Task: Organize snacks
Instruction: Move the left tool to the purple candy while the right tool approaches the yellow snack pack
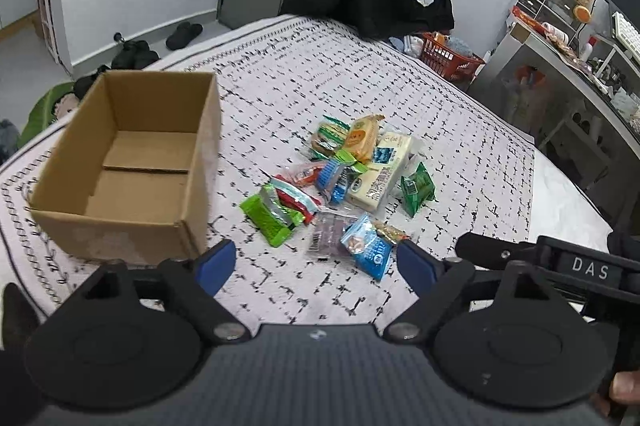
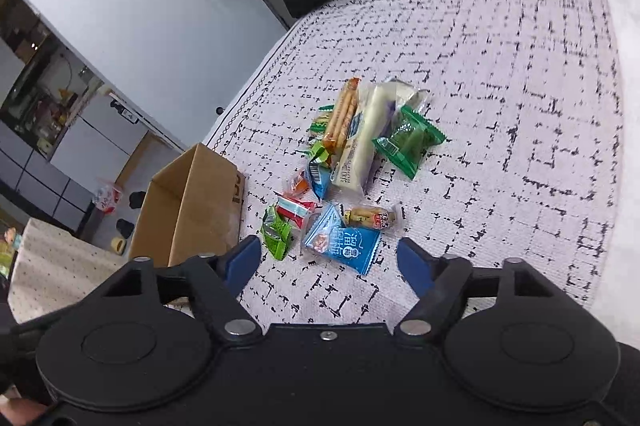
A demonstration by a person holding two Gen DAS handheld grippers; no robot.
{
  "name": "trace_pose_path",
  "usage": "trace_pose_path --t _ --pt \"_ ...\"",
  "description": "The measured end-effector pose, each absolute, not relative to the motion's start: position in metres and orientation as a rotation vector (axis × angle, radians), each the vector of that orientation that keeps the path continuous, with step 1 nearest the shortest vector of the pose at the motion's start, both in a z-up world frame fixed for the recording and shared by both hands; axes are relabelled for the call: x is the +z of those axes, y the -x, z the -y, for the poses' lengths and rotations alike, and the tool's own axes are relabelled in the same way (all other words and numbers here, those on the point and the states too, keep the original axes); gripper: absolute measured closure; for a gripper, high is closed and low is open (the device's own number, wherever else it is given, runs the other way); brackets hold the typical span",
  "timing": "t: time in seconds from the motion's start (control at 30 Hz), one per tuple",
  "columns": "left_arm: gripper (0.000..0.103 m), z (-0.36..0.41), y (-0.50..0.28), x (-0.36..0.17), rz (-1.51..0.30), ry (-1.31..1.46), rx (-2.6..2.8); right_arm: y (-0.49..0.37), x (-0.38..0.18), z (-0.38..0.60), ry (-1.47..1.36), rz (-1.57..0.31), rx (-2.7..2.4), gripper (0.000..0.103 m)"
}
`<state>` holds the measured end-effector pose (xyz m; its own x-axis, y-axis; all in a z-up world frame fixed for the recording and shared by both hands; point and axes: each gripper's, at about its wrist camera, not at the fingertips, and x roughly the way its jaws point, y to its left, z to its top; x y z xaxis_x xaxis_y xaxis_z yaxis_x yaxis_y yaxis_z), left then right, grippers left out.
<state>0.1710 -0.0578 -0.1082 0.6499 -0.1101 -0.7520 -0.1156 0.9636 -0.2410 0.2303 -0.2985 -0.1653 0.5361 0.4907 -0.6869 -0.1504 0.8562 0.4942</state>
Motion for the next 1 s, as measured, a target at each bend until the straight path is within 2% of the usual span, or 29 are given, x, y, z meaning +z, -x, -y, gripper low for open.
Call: trace_pose_path --t 0.1,0.17,0.43,1.0 --pt "0.028 0.062 -0.183 -0.118 -0.886 0.284 0.001 -0.241 -0.174 0.301 -0.432 -0.954 0.367 0.039" --pt "0.037 0.063 -0.191 -0.126 -0.903 0.294 0.001 -0.245 -0.177 0.302 -0.440 -0.962 0.357 0.039" --pt "0.049 0.069 -0.219 -0.162 -0.994 0.301 0.015 -0.276 -0.201 0.296 -0.443 -1.017 0.307 0.038" --pt "0.049 0.080 -0.263 -0.218 -1.114 0.262 0.048 -0.310 -0.231 0.296 -0.446 -1.097 0.281 0.037"
